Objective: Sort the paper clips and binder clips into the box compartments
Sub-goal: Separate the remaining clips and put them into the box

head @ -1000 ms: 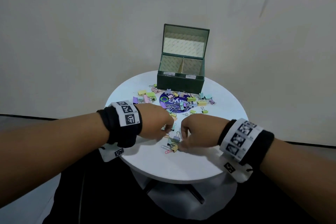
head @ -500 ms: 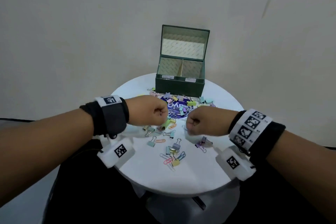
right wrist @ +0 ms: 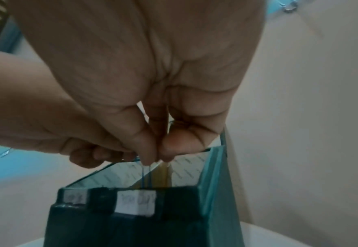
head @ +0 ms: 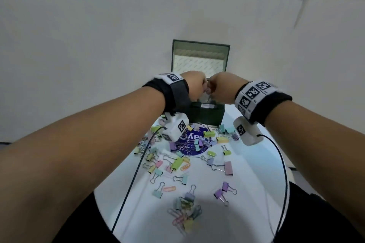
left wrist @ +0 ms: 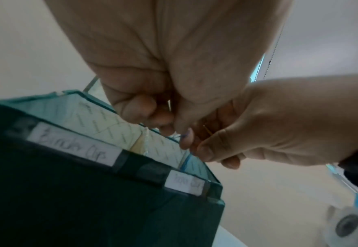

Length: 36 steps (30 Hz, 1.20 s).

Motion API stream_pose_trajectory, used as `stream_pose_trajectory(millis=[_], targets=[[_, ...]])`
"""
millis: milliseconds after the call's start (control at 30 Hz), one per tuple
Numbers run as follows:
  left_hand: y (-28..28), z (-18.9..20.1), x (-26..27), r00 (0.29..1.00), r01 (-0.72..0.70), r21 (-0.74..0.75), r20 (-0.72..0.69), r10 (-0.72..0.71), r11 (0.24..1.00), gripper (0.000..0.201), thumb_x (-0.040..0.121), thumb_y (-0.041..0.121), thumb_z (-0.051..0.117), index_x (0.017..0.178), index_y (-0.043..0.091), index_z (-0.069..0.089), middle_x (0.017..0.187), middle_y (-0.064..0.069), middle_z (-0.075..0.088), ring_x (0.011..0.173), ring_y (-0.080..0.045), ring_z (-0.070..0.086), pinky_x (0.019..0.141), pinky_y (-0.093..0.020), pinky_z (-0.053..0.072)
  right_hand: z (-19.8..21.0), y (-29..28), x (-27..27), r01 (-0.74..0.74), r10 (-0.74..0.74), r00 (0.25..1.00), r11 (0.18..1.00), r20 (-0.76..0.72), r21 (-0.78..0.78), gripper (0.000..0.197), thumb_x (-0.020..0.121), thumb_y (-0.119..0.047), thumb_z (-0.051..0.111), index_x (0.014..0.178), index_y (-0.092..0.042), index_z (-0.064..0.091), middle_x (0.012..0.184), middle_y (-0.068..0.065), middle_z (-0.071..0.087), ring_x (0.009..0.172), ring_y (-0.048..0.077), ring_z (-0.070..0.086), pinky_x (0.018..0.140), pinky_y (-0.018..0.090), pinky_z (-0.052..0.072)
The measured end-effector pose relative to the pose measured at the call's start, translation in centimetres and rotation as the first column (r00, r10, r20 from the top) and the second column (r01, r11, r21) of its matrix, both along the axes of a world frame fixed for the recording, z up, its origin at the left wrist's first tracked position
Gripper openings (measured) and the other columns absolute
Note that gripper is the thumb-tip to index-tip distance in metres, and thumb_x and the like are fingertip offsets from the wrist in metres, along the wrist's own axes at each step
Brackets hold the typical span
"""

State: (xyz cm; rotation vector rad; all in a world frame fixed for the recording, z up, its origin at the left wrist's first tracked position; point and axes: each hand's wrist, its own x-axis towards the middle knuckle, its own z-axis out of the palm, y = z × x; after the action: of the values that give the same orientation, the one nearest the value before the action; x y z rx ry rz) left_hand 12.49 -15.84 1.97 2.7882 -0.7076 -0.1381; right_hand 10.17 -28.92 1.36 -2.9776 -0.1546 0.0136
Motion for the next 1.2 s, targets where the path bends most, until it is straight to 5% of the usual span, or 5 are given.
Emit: stream_pose_trajectory(millis=[333,500,733,933,1200], targets=[[1.7,-0.6,-1.0,0.996,0.036,-0.179,-0.072,-0.049,0.983,0.035,0.096,0.004,0.050,0.128,0.012,0.063,0.112,-0.006,0.071,0.104,-0.024,0.067,0.091,-0.033,0.055,0.5,-1.2,-1.8,-0.066,0.057,0.997,0.979,0.053,0.193,0.047,0.086,-0.011,0.068,0.130,-0.023,0.062,0.117,-0.004,0.067,0.102,0.014,0.062,0.095,0.031,0.051],[6.9,-0.9,-7.4,0.977,0.214,-0.082,0.042,-0.211,0.973,0.016,0.093,0.025,0.064,0.106,0.035,0.062,0.099,0.017,0.063,0.091,-0.004,0.062,0.084,-0.024,0.050,-1.9,-1.3,-9.9,-0.217,0.227,0.974,0.955,-0.023,0.200,0.022,0.091,-0.014,0.064,0.107,-0.028,0.068,0.087,-0.016,0.061,0.077,0.000,0.058,0.068,0.015,0.044],[11.4,-5.3,-13.1,0.943,0.326,0.122,-0.109,-0.314,0.937,0.032,0.086,0.040,0.068,0.115,0.052,0.062,0.098,0.019,0.047,0.097,-0.007,0.051,0.089,-0.034,0.047,-4.9,0.7,-14.5,-0.397,0.396,0.890,0.917,-0.224,0.044,0.026,0.093,-0.021,0.061,0.112,-0.036,0.072,0.109,-0.015,0.068,0.084,0.003,0.055,0.083,0.024,0.047],[11.6,-6.4,-13.1,0.972,0.227,0.243,0.002,-0.235,0.943,0.037,0.086,0.040,0.067,0.122,0.043,0.058,0.113,0.009,0.049,0.111,-0.012,0.044,0.092,-0.032,0.042,-6.9,4.9,-13.9,-0.506,0.470,0.856,0.847,-0.215,-0.165,0.020,0.082,-0.020,0.060,0.096,-0.031,0.068,0.100,-0.005,0.067,0.087,0.023,0.064,0.074,0.042,0.059],[12.3,-7.1,-14.6,0.942,0.325,0.134,0.045,-0.334,0.936,0.014,0.079,0.045,0.066,0.084,0.032,0.066,0.091,0.015,0.048,0.091,-0.006,0.046,0.081,-0.032,0.047,-7.0,5.4,-13.8,-0.383,0.355,0.901,0.921,-0.249,-0.072,0.019,0.076,-0.010,0.056,0.081,-0.027,0.063,0.076,-0.009,0.063,0.072,0.016,0.059,0.062,0.029,0.054]])
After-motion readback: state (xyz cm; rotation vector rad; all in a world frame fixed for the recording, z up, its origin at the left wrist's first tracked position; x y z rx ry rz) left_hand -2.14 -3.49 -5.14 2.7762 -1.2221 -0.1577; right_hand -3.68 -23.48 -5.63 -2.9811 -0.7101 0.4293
